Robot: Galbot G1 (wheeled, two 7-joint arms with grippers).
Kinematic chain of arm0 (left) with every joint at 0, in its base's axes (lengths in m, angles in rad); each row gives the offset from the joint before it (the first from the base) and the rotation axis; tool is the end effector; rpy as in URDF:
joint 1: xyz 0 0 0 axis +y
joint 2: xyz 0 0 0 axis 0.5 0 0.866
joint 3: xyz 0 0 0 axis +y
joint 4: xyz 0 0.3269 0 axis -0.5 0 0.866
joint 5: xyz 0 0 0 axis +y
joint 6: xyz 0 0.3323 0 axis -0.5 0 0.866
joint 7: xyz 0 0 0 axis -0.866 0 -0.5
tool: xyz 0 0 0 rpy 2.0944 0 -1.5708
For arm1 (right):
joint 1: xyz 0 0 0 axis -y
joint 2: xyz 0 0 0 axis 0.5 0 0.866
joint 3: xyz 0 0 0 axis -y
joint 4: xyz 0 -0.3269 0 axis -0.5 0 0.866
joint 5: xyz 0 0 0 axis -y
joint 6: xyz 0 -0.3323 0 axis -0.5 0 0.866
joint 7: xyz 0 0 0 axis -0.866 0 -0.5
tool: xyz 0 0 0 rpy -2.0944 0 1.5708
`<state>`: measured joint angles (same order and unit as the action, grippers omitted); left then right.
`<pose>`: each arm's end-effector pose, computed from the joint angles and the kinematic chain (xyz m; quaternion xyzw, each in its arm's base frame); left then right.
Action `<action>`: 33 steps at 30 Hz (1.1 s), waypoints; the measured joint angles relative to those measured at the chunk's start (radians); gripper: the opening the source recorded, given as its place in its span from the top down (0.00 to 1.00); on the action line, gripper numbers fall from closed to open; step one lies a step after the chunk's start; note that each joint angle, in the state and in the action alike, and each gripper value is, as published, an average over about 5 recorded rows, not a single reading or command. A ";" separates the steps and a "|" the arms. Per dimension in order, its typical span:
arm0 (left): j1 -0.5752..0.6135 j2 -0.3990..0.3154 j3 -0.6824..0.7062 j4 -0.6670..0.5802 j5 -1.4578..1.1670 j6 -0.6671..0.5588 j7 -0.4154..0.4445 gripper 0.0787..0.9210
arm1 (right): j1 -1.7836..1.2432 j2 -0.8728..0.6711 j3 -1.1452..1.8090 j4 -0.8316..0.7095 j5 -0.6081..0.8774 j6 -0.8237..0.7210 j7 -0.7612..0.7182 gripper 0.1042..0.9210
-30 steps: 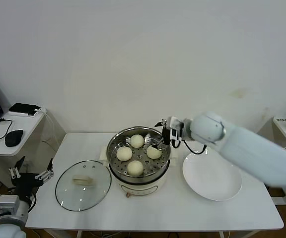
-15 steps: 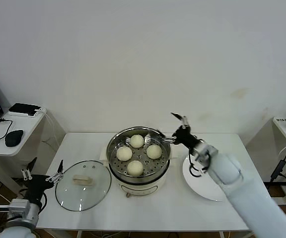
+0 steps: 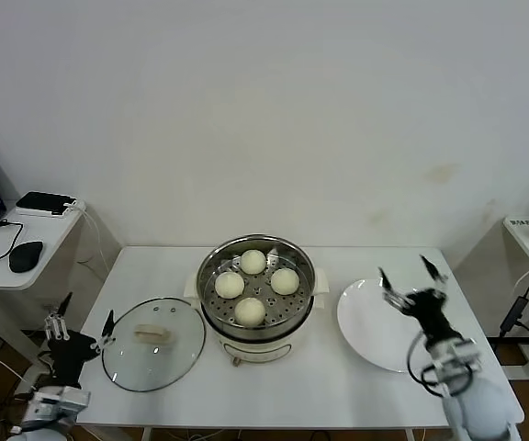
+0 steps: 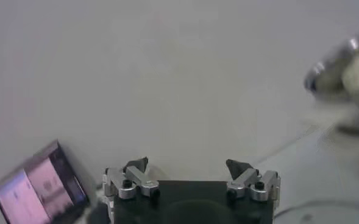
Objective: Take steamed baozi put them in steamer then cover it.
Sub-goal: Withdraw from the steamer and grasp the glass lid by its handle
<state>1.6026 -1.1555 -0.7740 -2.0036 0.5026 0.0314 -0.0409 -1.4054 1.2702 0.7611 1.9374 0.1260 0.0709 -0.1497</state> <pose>0.1737 0.1441 -0.2743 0.0273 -0.8799 -0.4727 0.0395 0.2204 -0.1312 -0.2713 -0.0230 0.9906 -0.1245 0.0513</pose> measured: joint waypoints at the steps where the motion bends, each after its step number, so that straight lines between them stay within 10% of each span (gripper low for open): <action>1: 0.006 0.006 0.003 0.009 0.052 -0.009 -0.001 0.12 | -0.020 0.011 0.020 0.005 0.000 0.000 0.005 0.12; 33: -0.114 0.091 0.165 0.298 0.763 -0.107 -0.018 0.12 | -0.210 0.149 0.191 -0.004 -0.030 0.036 0.101 0.12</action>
<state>1.4885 -1.0645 -0.6090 -1.7053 1.2660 -0.0753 -0.0593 -1.6158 1.4197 0.9519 1.9339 0.0964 0.1065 -0.0483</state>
